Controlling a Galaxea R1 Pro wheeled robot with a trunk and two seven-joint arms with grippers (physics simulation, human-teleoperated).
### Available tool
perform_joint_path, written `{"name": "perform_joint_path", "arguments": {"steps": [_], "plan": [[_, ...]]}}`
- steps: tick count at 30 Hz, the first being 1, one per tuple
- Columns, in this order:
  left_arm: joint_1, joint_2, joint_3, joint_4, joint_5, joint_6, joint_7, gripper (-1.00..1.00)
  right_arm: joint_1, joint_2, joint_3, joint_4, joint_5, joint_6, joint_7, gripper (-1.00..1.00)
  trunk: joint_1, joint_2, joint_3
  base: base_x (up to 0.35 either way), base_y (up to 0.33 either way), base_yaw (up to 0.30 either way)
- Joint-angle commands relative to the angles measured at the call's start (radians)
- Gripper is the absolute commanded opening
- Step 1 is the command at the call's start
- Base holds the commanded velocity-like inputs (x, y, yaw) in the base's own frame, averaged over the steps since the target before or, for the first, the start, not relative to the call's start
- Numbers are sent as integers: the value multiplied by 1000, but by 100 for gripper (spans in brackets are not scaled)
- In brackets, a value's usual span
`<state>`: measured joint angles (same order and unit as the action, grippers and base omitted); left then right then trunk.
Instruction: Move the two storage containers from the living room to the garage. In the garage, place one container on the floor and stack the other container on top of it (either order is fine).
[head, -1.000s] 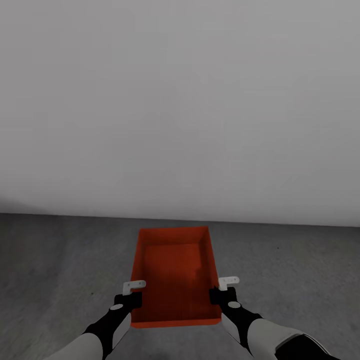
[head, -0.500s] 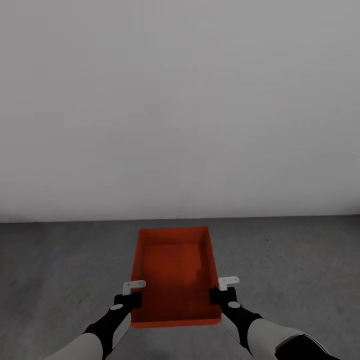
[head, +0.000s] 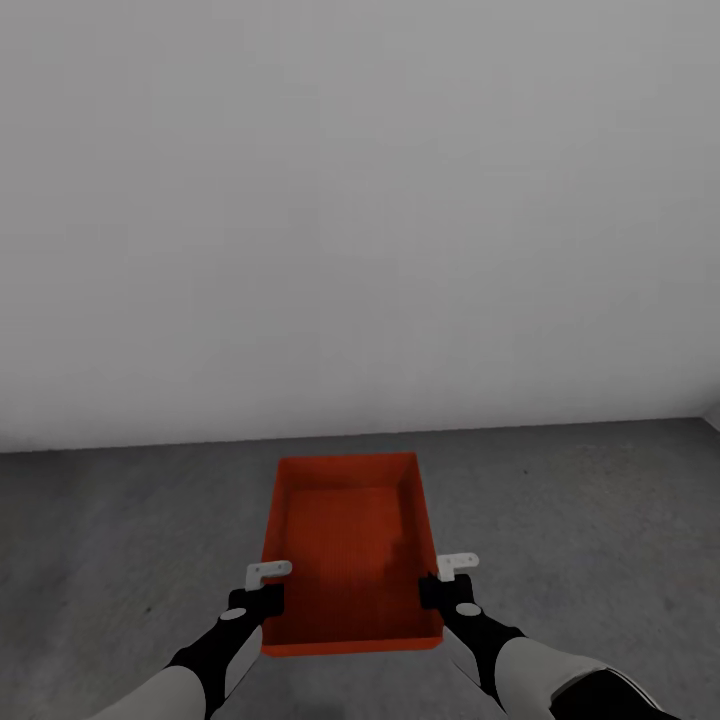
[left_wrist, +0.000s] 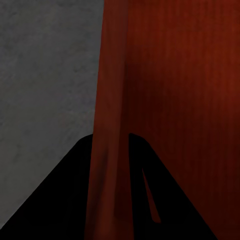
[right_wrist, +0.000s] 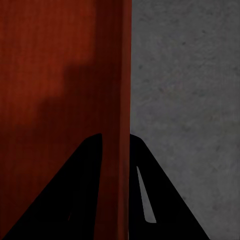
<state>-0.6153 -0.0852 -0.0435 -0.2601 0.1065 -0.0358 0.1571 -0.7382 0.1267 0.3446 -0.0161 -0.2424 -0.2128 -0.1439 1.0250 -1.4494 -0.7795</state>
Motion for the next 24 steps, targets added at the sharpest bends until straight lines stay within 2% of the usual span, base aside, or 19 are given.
{"name": "perform_joint_path", "arguments": {"steps": [1,24], "plan": [[0,9,5,4,12,-4,28,-100,-1,1,-35,-3,2,-34,-3,-100,4,-8,-4,0,0,-2],[0,9,5,4,12,-4,28,-100,-1,1,-36,-2,3,-34,-3,-100,92,-169,-76,0,0,0]]}}
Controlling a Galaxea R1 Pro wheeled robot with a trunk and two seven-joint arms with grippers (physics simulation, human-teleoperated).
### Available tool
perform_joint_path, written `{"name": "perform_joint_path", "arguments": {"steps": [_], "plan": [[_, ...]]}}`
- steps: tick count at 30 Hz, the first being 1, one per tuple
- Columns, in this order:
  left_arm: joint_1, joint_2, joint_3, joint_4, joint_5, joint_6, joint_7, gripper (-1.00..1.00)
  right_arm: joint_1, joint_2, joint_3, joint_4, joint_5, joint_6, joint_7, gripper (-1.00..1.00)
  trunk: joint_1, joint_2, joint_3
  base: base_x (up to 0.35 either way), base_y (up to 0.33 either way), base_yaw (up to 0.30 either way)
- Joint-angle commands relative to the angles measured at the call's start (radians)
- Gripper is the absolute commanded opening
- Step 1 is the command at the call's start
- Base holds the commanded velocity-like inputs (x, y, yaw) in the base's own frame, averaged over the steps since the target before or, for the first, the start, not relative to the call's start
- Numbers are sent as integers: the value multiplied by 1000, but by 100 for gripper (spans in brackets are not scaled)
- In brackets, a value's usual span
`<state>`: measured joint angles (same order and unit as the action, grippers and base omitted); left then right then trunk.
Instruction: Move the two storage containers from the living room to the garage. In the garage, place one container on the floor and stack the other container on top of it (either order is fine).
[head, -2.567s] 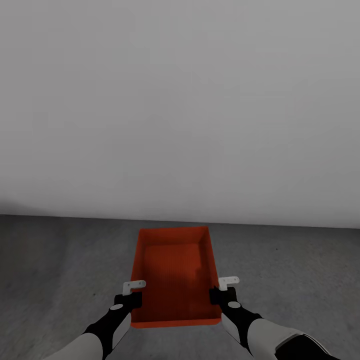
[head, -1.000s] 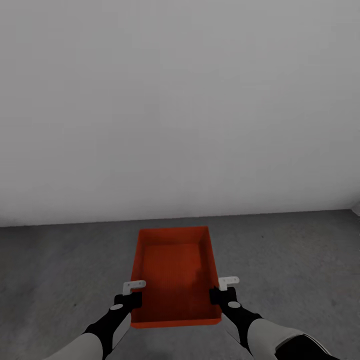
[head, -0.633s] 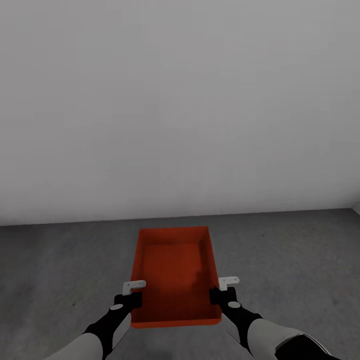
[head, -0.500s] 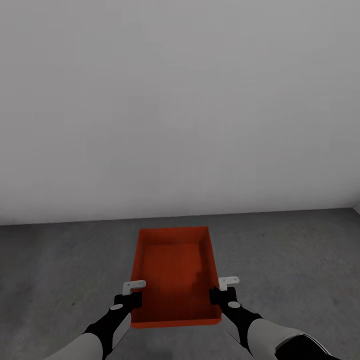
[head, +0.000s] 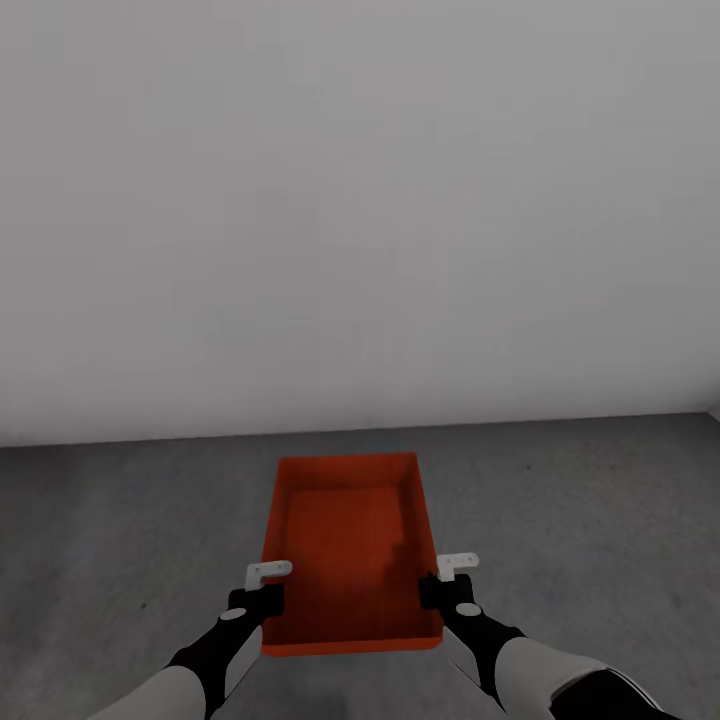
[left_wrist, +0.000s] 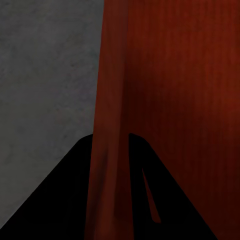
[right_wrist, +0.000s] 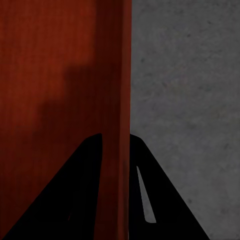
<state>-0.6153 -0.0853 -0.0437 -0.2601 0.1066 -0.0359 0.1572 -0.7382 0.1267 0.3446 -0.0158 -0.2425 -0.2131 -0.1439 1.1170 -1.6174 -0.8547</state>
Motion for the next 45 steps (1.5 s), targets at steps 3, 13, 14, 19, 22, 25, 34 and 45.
{"name": "perform_joint_path", "arguments": {"steps": [3,13,14,19,22,25,34,45], "plan": [[0,9,5,4,12,-4,28,-100,-1,1,-36,-3,3,-34,-3,-100,11,-22,-10,0,0,0],[0,9,5,4,12,-4,28,-100,-1,1,-36,-3,3,-34,-3,-100,50,-92,-42,0,0,0],[0,9,5,4,12,-4,28,-100,-1,1,-36,-3,3,-34,-3,-100,54,-99,-45,0,0,0],[0,9,5,4,12,-4,28,-100,-1,1,-36,-3,3,-34,-3,-100,73,-134,-60,0,0,0],[0,9,5,4,12,-4,28,-100,-1,1,-36,-3,3,-34,-3,-100,84,-155,-70,0,0,0],[0,9,5,4,12,-4,28,-100,-1,1,-35,-3,3,-34,-3,-100,96,-176,-79,0,0,0],[0,9,5,4,12,-4,28,-100,-1,1,-36,-3,3,-34,-3,-100,130,-239,-107,0,0,0],[0,9,5,4,12,-4,28,-100,-1,1,-36,-3,2,-32,-3,-100,172,-316,-142,0,0,0]]}}
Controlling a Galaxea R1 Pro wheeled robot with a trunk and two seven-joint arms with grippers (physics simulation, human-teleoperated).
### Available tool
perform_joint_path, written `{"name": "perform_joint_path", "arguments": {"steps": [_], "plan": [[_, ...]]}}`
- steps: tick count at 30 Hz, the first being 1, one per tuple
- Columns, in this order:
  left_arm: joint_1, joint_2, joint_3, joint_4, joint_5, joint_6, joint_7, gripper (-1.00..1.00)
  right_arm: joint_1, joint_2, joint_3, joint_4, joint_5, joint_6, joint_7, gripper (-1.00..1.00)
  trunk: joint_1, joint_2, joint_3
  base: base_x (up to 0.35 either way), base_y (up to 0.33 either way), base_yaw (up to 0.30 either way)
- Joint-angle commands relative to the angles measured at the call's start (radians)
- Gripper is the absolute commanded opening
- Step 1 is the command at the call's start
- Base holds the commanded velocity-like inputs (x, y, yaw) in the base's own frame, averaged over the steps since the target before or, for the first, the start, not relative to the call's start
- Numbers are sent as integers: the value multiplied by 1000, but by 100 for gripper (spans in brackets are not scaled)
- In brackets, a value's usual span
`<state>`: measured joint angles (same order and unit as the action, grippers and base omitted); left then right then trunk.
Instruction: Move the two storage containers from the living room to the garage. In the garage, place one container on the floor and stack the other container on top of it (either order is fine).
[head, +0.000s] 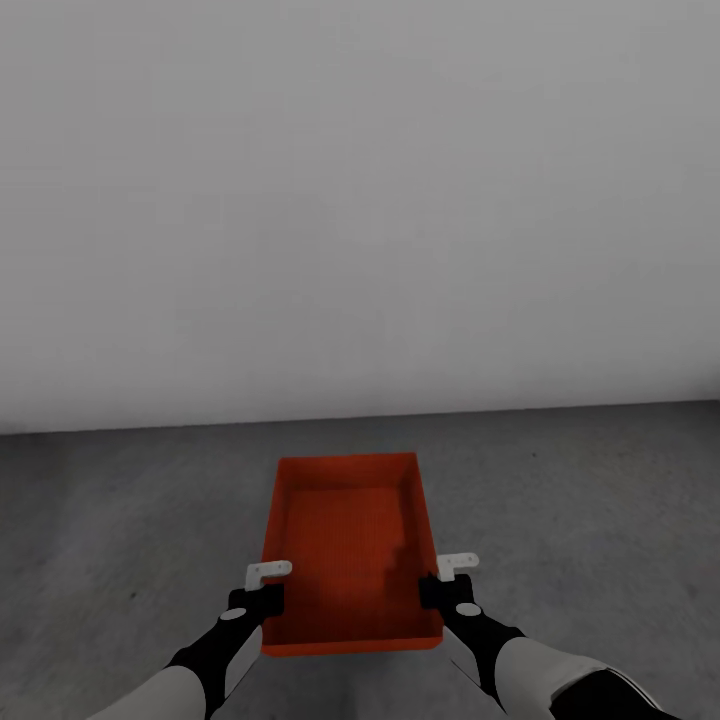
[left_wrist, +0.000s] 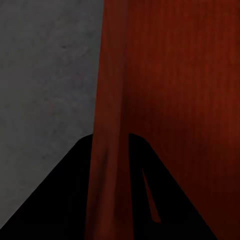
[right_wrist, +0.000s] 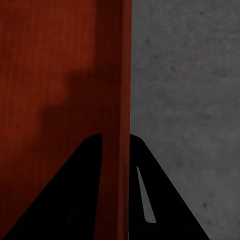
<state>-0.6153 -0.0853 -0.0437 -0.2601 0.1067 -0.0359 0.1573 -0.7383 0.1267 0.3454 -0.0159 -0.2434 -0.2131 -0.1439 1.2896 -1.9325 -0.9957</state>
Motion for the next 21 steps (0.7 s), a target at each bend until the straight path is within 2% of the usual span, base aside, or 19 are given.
{"name": "perform_joint_path", "arguments": {"steps": [1,21], "plan": [[0,9,5,4,11,-4,28,-100,-1,1,-37,-3,3,-33,-3,-100,4,-8,-4,0,0,0],[0,9,5,4,11,-4,28,-100,-1,1,-37,-3,3,-33,-3,-100,80,-148,-67,0,0,0]]}}
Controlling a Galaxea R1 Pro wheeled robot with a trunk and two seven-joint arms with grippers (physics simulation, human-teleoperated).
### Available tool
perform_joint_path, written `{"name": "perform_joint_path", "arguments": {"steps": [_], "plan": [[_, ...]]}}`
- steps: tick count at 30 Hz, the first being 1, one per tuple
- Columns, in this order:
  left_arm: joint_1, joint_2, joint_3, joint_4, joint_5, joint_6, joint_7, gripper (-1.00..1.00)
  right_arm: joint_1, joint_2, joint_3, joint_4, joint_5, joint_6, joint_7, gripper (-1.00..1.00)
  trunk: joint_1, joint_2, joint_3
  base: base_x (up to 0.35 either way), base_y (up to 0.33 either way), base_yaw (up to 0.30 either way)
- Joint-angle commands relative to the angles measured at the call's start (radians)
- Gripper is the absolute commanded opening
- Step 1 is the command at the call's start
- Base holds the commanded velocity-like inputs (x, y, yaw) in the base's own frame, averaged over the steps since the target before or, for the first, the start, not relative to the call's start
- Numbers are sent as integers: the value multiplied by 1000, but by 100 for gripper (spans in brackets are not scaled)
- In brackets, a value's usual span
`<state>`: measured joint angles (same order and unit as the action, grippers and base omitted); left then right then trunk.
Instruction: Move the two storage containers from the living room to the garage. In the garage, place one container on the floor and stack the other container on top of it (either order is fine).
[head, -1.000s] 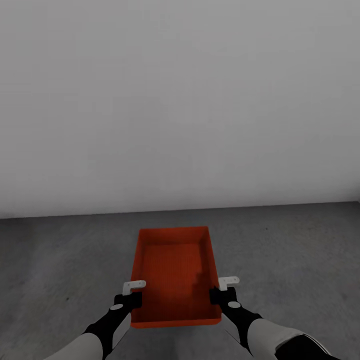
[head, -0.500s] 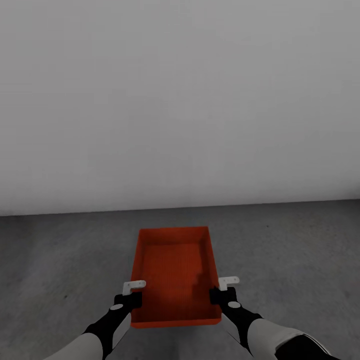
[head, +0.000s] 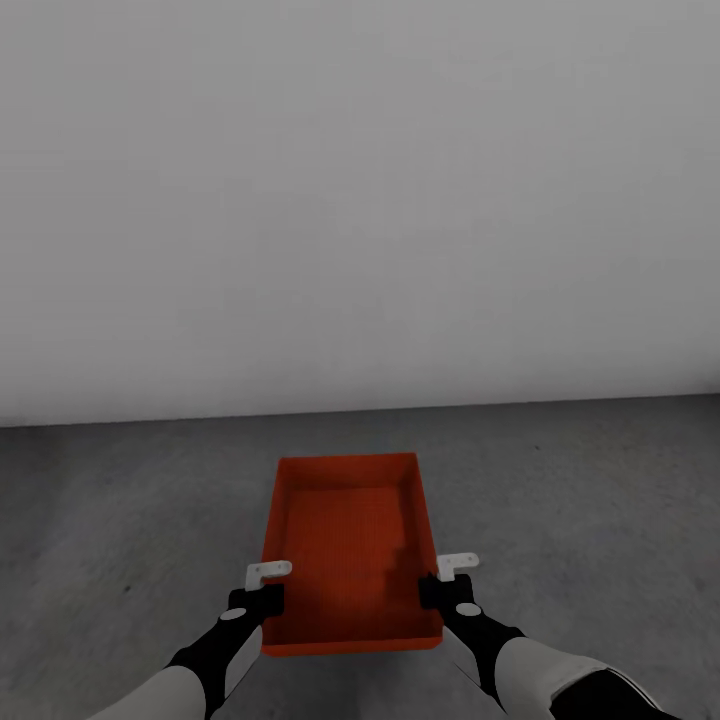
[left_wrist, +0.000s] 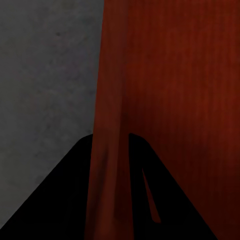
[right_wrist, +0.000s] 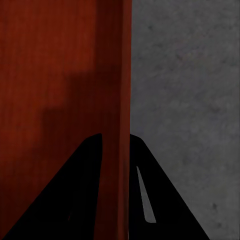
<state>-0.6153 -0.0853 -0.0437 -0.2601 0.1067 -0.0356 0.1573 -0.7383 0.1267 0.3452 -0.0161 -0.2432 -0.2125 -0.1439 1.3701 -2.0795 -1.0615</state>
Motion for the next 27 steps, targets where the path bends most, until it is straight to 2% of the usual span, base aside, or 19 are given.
{"name": "perform_joint_path", "arguments": {"steps": [1,27], "plan": [[0,9,5,4,11,-4,28,-100,-1,1,-37,-3,3,-34,-3,-100,4,-8,-4,0,0,0],[0,9,5,3,11,-3,28,-100,-1,1,-37,-3,3,-33,-3,-100,103,-190,-85,0,0,0]]}}
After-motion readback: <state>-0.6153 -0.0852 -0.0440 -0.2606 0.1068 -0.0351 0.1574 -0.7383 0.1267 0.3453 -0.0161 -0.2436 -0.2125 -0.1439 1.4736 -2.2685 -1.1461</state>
